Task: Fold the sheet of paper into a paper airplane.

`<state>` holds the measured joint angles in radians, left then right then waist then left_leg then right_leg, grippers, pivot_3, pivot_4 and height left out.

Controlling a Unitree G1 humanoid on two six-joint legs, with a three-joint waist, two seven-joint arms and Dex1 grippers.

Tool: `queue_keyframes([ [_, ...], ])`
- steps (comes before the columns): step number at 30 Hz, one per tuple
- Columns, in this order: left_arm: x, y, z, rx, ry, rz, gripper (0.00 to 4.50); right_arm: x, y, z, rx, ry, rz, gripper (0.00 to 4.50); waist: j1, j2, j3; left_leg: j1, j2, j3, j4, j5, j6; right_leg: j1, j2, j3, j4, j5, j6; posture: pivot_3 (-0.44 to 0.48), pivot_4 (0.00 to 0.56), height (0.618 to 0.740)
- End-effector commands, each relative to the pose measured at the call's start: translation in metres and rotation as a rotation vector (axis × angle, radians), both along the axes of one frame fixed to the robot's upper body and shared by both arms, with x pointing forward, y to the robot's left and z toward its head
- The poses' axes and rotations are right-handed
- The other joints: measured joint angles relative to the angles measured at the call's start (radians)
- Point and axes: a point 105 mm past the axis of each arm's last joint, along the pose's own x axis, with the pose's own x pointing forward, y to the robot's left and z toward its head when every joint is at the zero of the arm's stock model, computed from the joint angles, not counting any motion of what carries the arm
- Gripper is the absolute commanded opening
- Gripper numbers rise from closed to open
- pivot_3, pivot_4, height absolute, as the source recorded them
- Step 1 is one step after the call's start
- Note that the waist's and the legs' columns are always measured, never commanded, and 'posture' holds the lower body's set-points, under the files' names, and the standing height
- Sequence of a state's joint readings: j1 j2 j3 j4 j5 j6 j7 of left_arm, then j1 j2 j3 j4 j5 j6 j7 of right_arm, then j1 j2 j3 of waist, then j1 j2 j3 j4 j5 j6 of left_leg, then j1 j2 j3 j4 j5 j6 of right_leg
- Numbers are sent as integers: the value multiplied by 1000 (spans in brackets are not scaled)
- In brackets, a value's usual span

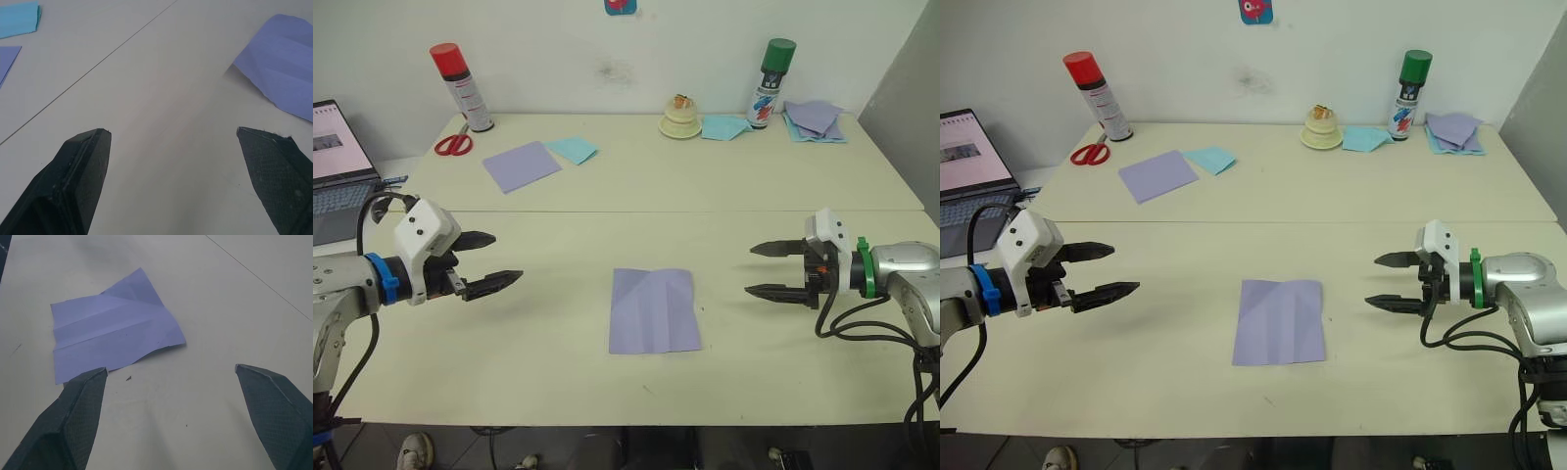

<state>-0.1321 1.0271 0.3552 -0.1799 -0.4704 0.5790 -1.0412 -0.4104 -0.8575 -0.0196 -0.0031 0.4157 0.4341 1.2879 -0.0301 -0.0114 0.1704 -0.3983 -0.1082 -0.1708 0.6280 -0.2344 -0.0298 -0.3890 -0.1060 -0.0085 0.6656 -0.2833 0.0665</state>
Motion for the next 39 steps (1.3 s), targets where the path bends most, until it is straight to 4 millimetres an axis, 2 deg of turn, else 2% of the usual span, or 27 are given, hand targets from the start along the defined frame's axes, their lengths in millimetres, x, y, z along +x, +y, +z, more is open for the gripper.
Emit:
queue_keyframes([
  [1, 0, 5, 14, 19, -39, 13, 4500, -1, -4, 12, -7, -46, 9, 4363, 0, 0, 0, 0, 0, 0, 0, 0, 0, 0, 0, 0, 0, 0, 0, 0, 150, 740],
  [4, 0, 7, 13, -35, -5, 42, 4500, -1, -5, 13, -12, -45, 7, 4363, 0, 0, 0, 0, 0, 0, 0, 0, 0, 0, 0, 0, 0, 0, 0, 0, 150, 740],
  [21, -1, 7, 16, -49, 8, 48, 4500, -1, -5, 8, -4, -20, -9, 4363, 0, 0, 0, 0, 0, 0, 0, 0, 0, 0, 0, 0, 0, 0, 0, 0, 150, 740],
  [26, 2, -5, 24, -97, -9, 15, 4500, 0, -7, 7, -14, -18, -34, 4363, 1, 0, 0, 0, 0, 0, 0, 0, 0, 0, 0, 0, 0, 0, 0, 0, 150, 740],
  [27, 3, -10, 26, -117, -16, 0, 4122, 1, -8, 6, -19, -19, -40, 4500, 1, 0, 0, 0, 0, 0, 0, 0, 0, 0, 0, 0, 0, 0, 0, 0, 150, 740],
  [29, 7, -24, 33, -175, -40, -42, 3654, 0, -9, 2, -29, -21, -44, 4500, 1, 0, 0, 0, 0, 0, 0, 0, 0, 0, 0, 0, 0, 0, 0, 0, 150, 740],
  [32, 18, -57, 42, -259, -82, -107, 2673, 4, -5, 0, -4, -28, -69, 4500, 4, -1, 0, 0, -1, -1, 2, 1, -1, 1, 0, -1, 0, 0, 0, 0, 150, 740],
  [34, 22, -77, 36, -268, -76, -144, 2039, 8, -3, -2, 15, -31, -99, 4500, 3, -1, -1, 0, -1, 0, 2, 1, -2, 1, 0, -1, 0, 1, 1, 0, 150, 740],
  [37, 26, -112, 8, -291, -39, -173, 1072, 12, 5, -7, 40, -53, -131, 4500, 0, -1, -1, 0, -1, 1, 2, 1, -2, 1, 0, 1, 1, 1, 1, 0, 150, 740],
  [39, 23, -128, -13, -306, 2, -179, 415, 16, 9, -7, 63, -68, -160, 4500, -3, -1, -1, 0, -1, 2, 2, 1, -2, 1, 0, 1, 1, 1, 1, 0, 150, 740],
])
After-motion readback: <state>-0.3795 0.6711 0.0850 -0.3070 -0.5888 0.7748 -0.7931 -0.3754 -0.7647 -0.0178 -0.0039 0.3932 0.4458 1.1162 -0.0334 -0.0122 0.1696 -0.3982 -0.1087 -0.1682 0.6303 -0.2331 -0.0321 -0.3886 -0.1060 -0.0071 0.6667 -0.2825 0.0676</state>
